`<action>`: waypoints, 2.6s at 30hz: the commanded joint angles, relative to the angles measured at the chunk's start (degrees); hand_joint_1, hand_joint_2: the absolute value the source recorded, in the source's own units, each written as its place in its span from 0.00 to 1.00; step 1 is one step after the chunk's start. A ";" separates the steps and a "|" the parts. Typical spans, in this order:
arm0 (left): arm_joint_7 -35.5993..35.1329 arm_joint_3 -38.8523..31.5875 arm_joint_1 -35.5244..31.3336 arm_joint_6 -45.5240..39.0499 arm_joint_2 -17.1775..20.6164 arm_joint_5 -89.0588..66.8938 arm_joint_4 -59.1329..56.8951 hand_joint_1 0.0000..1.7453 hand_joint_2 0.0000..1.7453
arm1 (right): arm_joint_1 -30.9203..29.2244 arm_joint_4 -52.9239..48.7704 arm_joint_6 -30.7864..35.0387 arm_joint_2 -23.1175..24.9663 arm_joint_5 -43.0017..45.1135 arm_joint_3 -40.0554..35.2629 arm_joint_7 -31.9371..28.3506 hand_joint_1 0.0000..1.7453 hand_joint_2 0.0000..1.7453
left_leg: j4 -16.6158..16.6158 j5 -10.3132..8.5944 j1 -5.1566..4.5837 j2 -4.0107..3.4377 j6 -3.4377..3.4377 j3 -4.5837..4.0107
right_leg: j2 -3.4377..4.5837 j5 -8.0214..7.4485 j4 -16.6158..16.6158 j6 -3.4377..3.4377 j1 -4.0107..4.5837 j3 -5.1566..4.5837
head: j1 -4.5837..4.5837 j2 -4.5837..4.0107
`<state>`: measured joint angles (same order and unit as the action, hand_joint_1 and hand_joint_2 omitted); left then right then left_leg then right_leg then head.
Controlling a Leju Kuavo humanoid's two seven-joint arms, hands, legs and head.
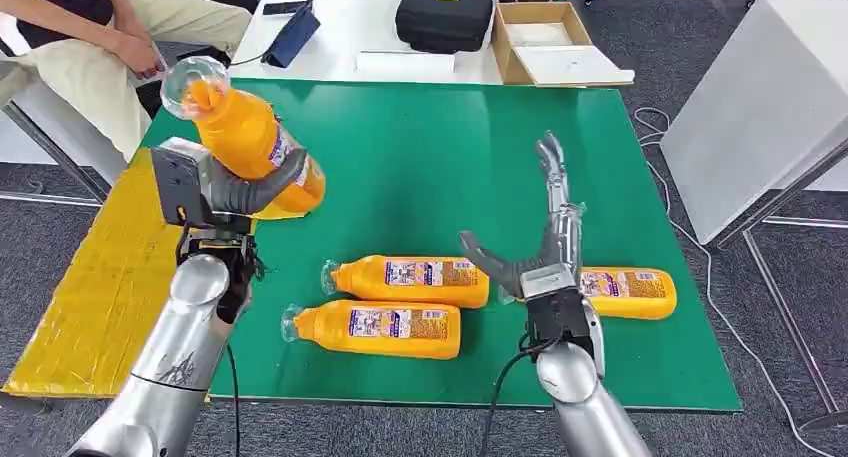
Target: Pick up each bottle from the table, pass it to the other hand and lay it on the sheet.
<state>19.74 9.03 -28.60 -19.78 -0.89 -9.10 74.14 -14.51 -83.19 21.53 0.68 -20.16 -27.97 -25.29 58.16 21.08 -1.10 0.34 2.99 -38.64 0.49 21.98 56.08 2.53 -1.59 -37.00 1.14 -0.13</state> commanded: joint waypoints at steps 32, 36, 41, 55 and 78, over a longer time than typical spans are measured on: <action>-17.81 -10.52 1.89 -20.22 14.03 -80.54 -24.52 1.00 1.00 | 9.88 -7.87 5.64 -11.10 -5.64 20.64 6.19 0.00 1.00 | -0.08 0.19 0.07 0.00 -0.32 0.39 | -0.06 0.15 -0.10 -0.19 0.07 0.35 | 0.00 0.00; -20.70 -7.08 1.54 -20.22 15.42 -80.90 -28.91 1.00 1.00 | 10.29 -8.03 5.36 -11.44 -6.05 20.36 6.72 0.00 1.00 | -0.09 0.15 0.05 -0.02 -0.26 0.28 | -0.03 0.10 -0.09 -0.13 0.05 0.25 | 0.00 0.00; -20.67 -8.27 0.75 -20.22 15.16 -80.04 -33.18 1.00 1.00 | 11.04 -8.13 4.32 -12.27 -7.02 20.30 7.14 0.00 1.00 | -0.10 0.20 0.07 0.02 -0.33 0.41 | -0.08 0.16 -0.10 -0.19 0.06 0.38 | -0.02 0.00; -20.95 -11.40 1.07 -20.22 13.31 -79.50 -38.74 0.87 1.00 | 9.54 -6.14 3.93 -12.91 -7.68 18.33 7.93 0.00 1.00 | -0.08 0.20 0.07 -0.06 -0.32 0.37 | 0.00 0.12 -0.12 -0.17 0.08 0.34 | 0.00 0.00; -22.14 -13.59 -3.59 -19.34 12.23 -77.63 -54.85 0.00 1.00 | 6.93 -5.24 2.74 -13.47 -11.46 16.91 10.41 0.00 1.00 | -0.09 0.25 0.08 -0.07 -0.39 0.54 | 0.01 0.16 -0.12 -0.23 0.08 0.53 | -0.02 0.00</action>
<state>-2.75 -2.67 -29.18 -39.82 13.25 -87.27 27.76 -4.88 -91.65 25.11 -12.41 -30.91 -9.33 -16.15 58.14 21.17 -1.08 0.33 2.88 -38.62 0.52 22.02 56.06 2.51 -1.57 -36.99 1.11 -0.13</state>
